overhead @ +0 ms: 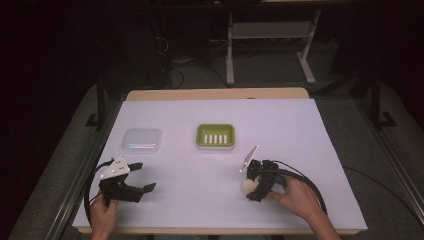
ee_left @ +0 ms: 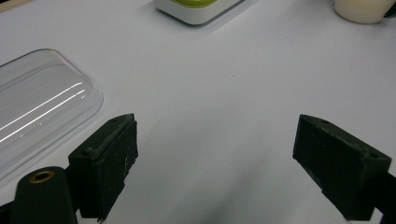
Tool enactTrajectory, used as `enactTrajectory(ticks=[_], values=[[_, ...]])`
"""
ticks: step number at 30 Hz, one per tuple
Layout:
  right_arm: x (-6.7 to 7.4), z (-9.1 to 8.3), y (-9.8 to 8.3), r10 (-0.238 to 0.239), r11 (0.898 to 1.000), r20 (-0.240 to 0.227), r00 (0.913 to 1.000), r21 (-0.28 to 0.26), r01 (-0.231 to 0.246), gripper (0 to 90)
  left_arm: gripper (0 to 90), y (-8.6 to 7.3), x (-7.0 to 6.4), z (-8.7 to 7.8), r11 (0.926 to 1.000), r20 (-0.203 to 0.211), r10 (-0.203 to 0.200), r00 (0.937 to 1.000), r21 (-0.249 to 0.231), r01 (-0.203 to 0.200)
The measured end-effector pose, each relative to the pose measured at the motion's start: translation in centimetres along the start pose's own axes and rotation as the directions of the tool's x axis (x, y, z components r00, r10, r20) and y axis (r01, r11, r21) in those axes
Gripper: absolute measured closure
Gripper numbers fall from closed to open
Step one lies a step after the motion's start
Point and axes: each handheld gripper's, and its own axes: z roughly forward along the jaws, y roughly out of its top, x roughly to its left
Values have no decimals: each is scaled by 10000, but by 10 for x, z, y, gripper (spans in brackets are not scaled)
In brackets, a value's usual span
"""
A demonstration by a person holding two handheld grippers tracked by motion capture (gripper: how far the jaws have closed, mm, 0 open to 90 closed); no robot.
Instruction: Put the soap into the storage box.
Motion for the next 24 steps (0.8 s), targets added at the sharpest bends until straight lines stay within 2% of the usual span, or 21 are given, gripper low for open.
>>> enactTrajectory(ticks=[3, 5, 7, 8, 12, 24], values=[[1, -1, 2, -5, 10000, 37, 10000, 14, 5, 230, 133, 0, 1, -1, 10000, 32, -67, 10000, -66, 67], [1, -6, 4, -101, 9999, 241, 9997, -118, 104, 230, 133, 0, 1, -1, 9999, 45, -79, 10000, -111, 80], [-1, -13, 7, 33, 9993, 187, 9998, -373, -26, 230, 132, 1, 0, -2, 9996, 31, -148, 9999, -224, 148], [-2, -16, 9, 57, 9990, 128, 9999, -438, -52, 230, 133, 2, 0, -2, 9998, 16, -13, 10000, -182, 14], [-6, -24, 21, -13, 9996, 118, 9999, -297, 17, 230, 132, 2, 1, -2, 9998, 5, -39, 10000, -205, 39], [-22, -35, 45, 108, 9978, -55, 9999, -657, -111, 230, 133, 0, 2, -7, 9994, -121, 75, 9999, -332, -79]])
